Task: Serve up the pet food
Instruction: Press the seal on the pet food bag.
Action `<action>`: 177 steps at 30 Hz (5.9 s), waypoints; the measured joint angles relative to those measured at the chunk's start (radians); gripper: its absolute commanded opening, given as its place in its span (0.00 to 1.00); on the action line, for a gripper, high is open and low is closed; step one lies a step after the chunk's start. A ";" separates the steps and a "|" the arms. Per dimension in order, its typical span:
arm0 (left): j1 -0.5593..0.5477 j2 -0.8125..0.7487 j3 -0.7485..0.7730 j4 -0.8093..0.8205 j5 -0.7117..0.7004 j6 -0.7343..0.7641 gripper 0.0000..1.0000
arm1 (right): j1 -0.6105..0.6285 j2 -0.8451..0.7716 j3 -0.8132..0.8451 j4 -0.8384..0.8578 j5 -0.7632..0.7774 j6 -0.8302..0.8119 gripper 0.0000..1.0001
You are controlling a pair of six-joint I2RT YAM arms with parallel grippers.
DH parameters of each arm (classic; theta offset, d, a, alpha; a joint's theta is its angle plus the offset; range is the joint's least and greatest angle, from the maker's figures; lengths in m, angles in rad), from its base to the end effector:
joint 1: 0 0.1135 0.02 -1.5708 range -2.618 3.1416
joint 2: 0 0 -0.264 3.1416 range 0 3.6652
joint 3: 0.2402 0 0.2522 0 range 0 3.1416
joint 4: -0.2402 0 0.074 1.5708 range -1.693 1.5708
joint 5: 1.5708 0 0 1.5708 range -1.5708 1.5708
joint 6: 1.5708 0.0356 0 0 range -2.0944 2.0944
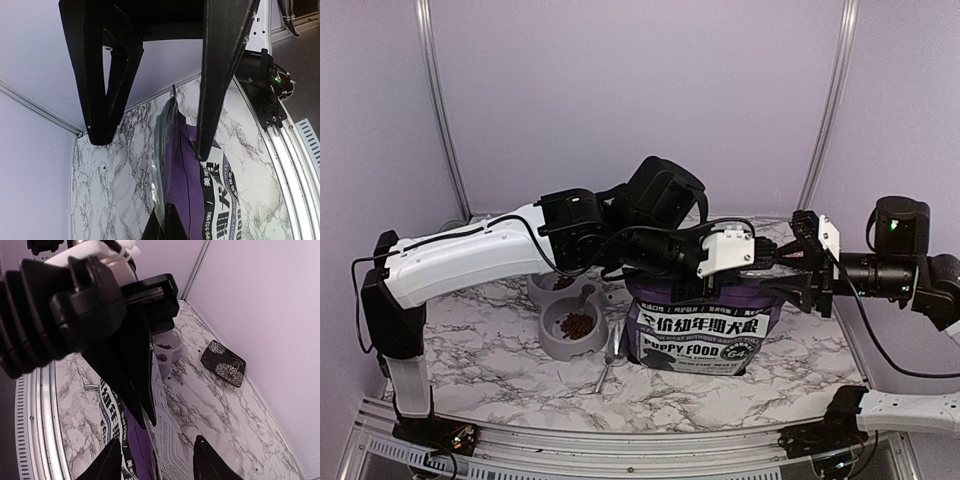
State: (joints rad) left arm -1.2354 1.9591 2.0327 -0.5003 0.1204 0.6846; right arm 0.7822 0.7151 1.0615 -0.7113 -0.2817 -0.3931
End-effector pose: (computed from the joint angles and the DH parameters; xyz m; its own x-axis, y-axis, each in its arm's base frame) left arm 0.1472 -0.4352 0.3904 0.5100 0.4441 -0.7366 0.8402 -0.0740 0.5372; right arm 0.0865 0.0999 0.3876 0.0961 -0.4232 -0.9009 -0.8925 0.3640 -0.2662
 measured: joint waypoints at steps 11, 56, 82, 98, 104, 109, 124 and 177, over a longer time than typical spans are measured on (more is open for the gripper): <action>0.005 -0.040 -0.084 0.068 0.039 -0.014 0.00 | 0.000 0.035 -0.035 0.006 -0.006 -0.019 0.34; 0.021 -0.103 -0.151 0.021 -0.006 0.019 0.12 | 0.000 0.032 -0.063 0.001 0.013 -0.039 0.00; 0.052 -0.128 -0.169 -0.029 -0.006 -0.004 0.02 | -0.001 0.054 -0.063 0.008 -0.011 -0.046 0.27; 0.071 -0.145 -0.177 -0.066 0.014 -0.023 0.01 | -0.005 0.198 -0.012 0.049 -0.068 -0.068 0.09; 0.072 -0.159 -0.195 -0.065 0.018 -0.023 0.06 | -0.006 0.209 -0.003 0.053 -0.075 -0.079 0.00; 0.072 -0.169 -0.215 -0.063 0.003 -0.017 0.27 | -0.006 0.203 -0.003 0.052 -0.076 -0.079 0.00; 0.080 -0.268 -0.351 -0.019 -0.055 0.005 0.00 | -0.005 0.183 -0.009 0.040 -0.084 -0.071 0.00; 0.145 -0.429 -0.504 -0.020 -0.106 0.018 0.00 | -0.004 0.158 -0.012 0.024 -0.076 -0.070 0.38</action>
State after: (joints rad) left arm -1.0908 1.5303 1.5284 -0.5205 0.0143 0.7029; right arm 0.7784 0.8734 1.0492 -0.6872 -0.3576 -0.4633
